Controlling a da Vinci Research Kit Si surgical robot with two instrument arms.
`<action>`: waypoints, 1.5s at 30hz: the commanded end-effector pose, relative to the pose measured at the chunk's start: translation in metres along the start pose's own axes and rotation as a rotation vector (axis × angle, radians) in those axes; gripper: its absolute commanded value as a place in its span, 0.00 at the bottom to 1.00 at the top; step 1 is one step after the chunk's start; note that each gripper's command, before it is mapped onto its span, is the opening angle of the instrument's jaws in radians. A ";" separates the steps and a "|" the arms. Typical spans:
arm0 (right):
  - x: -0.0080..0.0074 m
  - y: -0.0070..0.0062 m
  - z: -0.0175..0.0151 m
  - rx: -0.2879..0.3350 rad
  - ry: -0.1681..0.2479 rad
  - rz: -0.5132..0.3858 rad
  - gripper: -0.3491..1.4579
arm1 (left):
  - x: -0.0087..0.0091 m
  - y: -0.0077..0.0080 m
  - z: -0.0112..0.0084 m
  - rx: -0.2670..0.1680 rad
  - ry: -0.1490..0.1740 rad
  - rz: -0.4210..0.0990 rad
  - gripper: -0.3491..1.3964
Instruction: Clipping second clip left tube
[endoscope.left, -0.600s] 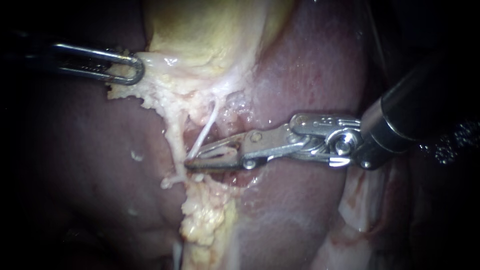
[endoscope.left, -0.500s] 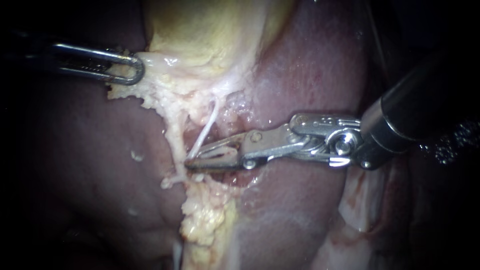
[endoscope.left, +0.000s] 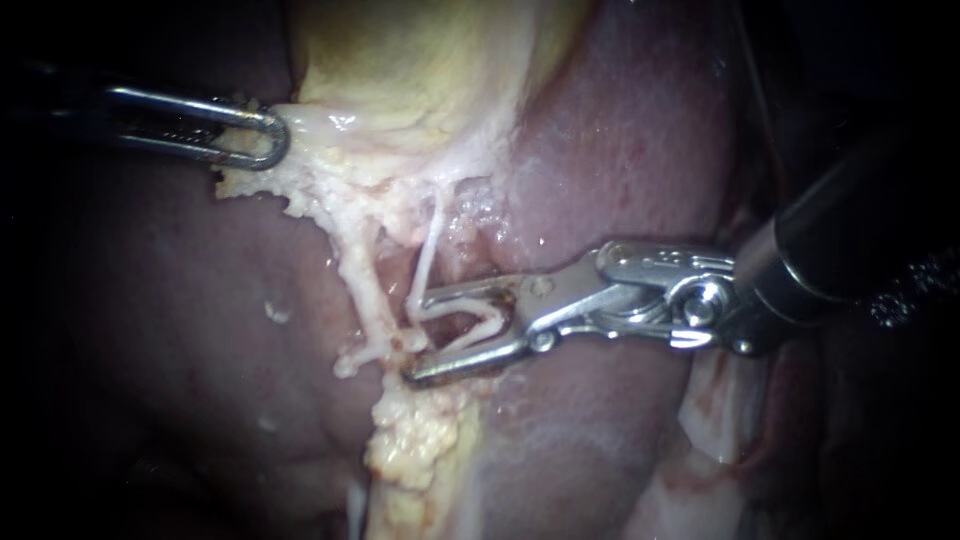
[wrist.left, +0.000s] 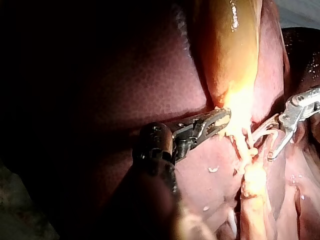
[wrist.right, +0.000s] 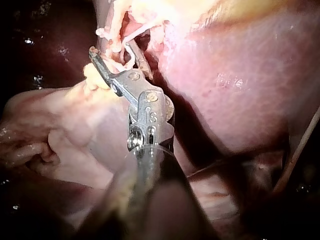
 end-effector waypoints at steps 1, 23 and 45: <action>0.0000 0.0001 -0.0004 -0.009 0.002 0.000 0.45 | 0.0000 0.0000 0.0000 0.000 0.000 0.000 0.00; -0.0011 0.0001 -0.0047 -0.013 0.001 0.001 0.47 | -0.0001 0.0000 0.0000 0.000 0.000 0.000 0.00; -0.0011 0.0004 -0.0001 0.053 0.044 0.041 0.47 | -0.0001 0.0000 0.0001 0.001 0.000 0.000 0.00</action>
